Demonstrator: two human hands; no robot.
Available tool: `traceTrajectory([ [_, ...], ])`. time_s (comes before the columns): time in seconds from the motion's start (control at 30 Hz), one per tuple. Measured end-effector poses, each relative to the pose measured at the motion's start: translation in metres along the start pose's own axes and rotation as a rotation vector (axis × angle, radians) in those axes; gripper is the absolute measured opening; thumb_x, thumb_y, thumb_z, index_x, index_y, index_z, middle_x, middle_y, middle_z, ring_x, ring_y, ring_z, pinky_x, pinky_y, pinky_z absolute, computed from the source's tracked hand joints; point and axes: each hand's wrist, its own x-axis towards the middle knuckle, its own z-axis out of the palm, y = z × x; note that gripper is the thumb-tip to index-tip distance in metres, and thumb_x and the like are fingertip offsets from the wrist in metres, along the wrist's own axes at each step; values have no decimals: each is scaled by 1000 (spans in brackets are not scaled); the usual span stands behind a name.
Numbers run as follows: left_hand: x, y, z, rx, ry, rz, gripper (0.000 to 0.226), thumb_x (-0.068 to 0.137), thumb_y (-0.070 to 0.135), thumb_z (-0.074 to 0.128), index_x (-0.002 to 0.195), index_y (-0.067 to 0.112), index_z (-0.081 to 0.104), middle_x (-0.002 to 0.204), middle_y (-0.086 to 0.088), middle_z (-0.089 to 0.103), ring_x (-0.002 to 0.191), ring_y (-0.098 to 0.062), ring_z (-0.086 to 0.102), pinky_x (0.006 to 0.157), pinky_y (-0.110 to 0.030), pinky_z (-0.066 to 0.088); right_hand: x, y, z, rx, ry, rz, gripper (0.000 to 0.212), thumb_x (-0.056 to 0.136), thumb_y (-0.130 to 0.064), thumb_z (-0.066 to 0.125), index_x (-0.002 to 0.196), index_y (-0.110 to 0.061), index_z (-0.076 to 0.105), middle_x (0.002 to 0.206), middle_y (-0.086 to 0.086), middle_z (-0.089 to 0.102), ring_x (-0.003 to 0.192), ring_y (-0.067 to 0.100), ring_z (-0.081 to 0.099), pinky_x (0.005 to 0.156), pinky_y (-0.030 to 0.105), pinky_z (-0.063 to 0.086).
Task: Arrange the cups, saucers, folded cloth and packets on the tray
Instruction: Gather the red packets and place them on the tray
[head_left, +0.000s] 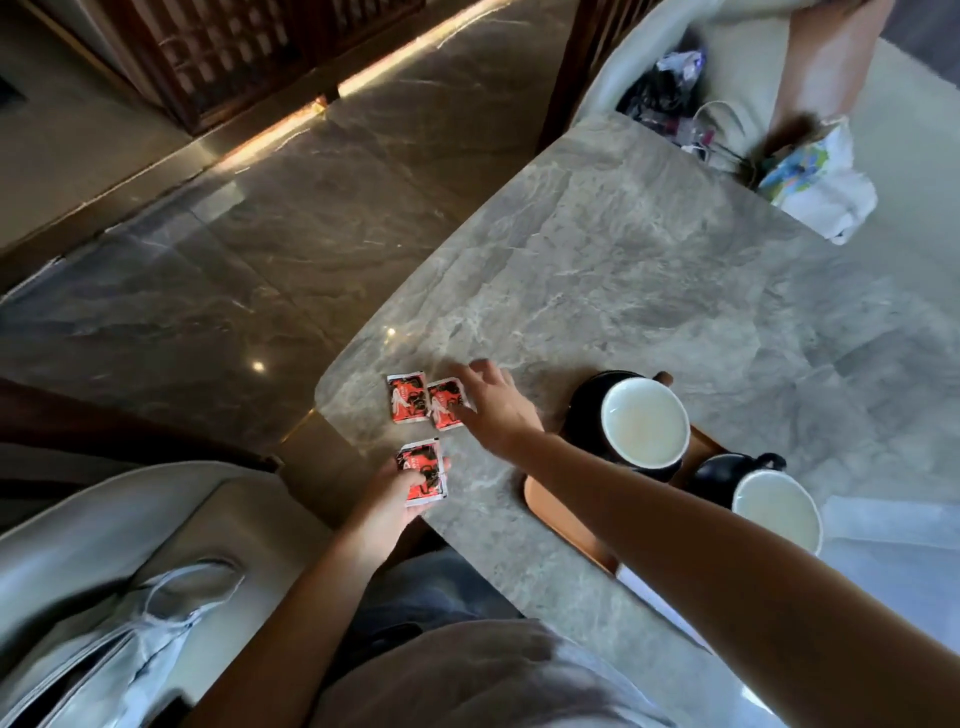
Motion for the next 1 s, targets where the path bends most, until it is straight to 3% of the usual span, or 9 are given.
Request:
traceTrajectory([
  [0.13,4,-3,-17,-56,77,-26,37,90,-7,29,115,6,53,93,-13,67,84,-20,61,73,-31,49,9,-2,4,-163,-53,-57,57,85,-35,57,139,-32,36,142,2,32,128,27,29,99,47,40],
  [0.3,17,-2,-27,-123,117,-134,31,91,1,29,86,16,57,56,-1,72,76,-20,60,63,-31,45,-10,18,4,-156,-26,-46,54,81,-31,66,129,-21,43,137,0,37,125,25,33,94,45,45],
  [0.47,31,-1,-18,-126,161,-213,21,92,8,35,87,9,56,78,-13,66,77,-24,58,71,-34,47,-37,28,5,48,-80,55,38,83,-26,62,120,-23,51,115,6,62,103,27,58,77,32,45],
  [0.53,33,0,-12,-94,138,-208,25,94,15,36,82,10,57,70,-11,68,73,-21,58,69,-31,46,-45,30,3,132,-86,78,28,86,-21,60,114,-22,59,108,6,68,96,26,62,77,30,46],
  [0.6,34,3,-5,-92,105,-196,32,96,25,36,79,13,59,58,-5,70,67,-18,59,66,-28,45,-52,31,-2,238,-62,101,23,85,-15,62,108,-18,64,98,6,69,86,22,62,76,28,47],
  [0.7,32,6,3,-76,113,-182,31,94,36,42,79,14,58,76,-6,64,71,-18,58,78,-33,47,-56,25,-13,416,-74,99,23,82,-6,66,104,-12,64,83,3,62,73,13,57,69,17,45],
  [0.77,28,5,5,-47,30,-179,30,93,40,44,83,17,59,83,-5,62,77,-18,57,83,-35,44,-58,15,-22,490,-135,39,24,81,-3,67,104,-10,62,81,3,59,69,9,57,68,12,45],
  [0.9,20,0,-1,2,-200,-130,20,91,26,46,93,15,61,87,-7,68,82,-18,61,78,-31,48,-58,-2,-27,448,-167,-77,22,82,-4,66,103,-13,63,81,5,63,72,21,61,75,32,51],
  [1.0,18,-2,-9,18,-252,-64,17,90,13,45,99,15,60,89,-5,70,83,-16,65,73,-31,54,-61,-8,-27,375,-193,-103,23,83,-9,65,104,-15,64,85,5,66,77,26,62,76,38,51],
])
